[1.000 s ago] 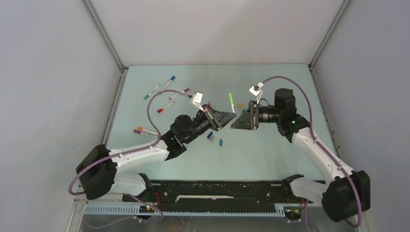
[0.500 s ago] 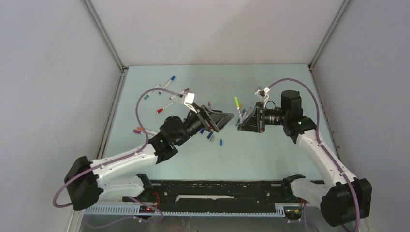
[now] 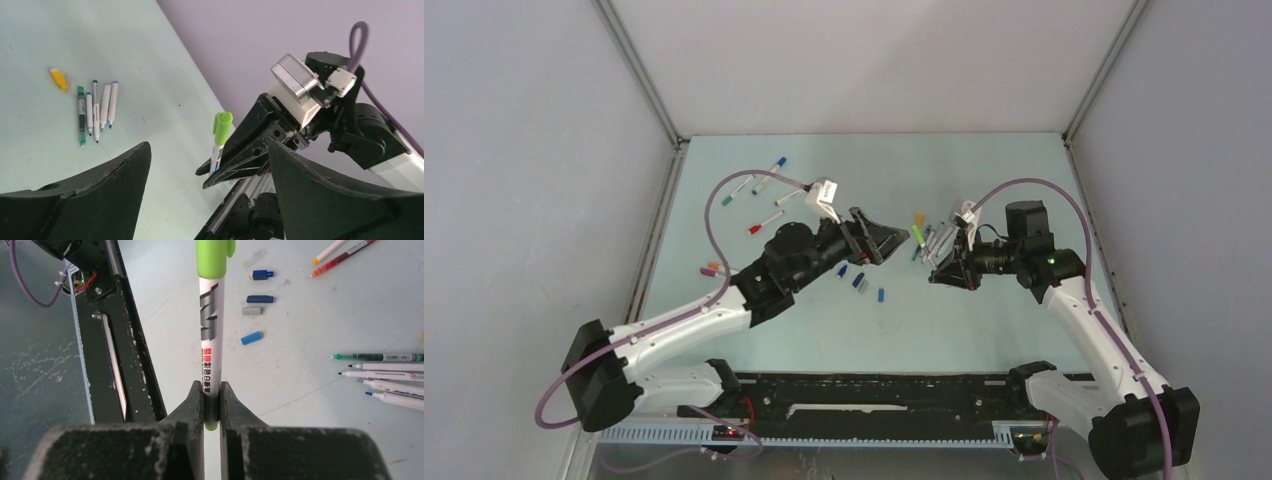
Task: Open the pen caps
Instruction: Open the pen cap from the pen.
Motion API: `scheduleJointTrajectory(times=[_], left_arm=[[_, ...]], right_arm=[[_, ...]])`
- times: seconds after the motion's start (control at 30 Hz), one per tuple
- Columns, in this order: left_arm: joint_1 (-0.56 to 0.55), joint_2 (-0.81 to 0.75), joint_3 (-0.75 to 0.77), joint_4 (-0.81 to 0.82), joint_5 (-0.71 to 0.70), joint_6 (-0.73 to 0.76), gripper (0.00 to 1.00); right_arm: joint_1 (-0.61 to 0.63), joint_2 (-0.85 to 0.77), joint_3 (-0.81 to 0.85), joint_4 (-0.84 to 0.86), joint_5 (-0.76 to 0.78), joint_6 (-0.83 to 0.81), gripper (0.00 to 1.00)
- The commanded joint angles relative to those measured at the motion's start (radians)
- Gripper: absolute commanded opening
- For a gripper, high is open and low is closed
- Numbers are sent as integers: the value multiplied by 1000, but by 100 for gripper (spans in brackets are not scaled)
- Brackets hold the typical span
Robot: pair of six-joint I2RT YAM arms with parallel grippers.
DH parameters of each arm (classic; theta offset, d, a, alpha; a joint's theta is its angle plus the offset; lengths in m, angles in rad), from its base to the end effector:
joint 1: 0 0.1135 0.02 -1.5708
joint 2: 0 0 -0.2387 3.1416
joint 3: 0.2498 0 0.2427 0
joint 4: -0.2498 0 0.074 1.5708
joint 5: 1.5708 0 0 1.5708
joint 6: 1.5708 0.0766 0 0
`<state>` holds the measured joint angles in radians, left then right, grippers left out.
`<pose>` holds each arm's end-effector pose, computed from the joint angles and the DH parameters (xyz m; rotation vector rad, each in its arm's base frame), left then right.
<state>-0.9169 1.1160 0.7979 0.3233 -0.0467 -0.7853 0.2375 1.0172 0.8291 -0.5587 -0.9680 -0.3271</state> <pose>0.1901 -0.2421 0.3122 0.0728 1.7194 -1.2741 0.2018 0.1138 0.2517 -1.0372 1.8626 1.0505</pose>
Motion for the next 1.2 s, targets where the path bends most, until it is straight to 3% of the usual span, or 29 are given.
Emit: scheduleJointTrajectory(times=[0.0,0.2,0.53,0.83,1.0,1.1,1.17], left_arm=[[-34,80,132,-56,-21,2,87],[-83,182,250,-153,-149,-43,84],[-139,275,379,-314,-320,-191,60],[-152,331,448,-413,-339,-223,44],[-153,349,465,-432,-323,-222,27],[-154,352,465,-420,-302,-207,4],[-154,349,459,-411,-292,-195,0]], right_arm=[[-7,-10,17,-32,13,-70,0],[-7,0,16,-35,5,-76,0],[-5,25,16,-24,20,-64,0],[3,35,16,-21,29,-60,0],[10,40,16,-23,39,-66,0],[13,38,16,-25,38,-68,0],[13,31,16,-26,27,-67,0]])
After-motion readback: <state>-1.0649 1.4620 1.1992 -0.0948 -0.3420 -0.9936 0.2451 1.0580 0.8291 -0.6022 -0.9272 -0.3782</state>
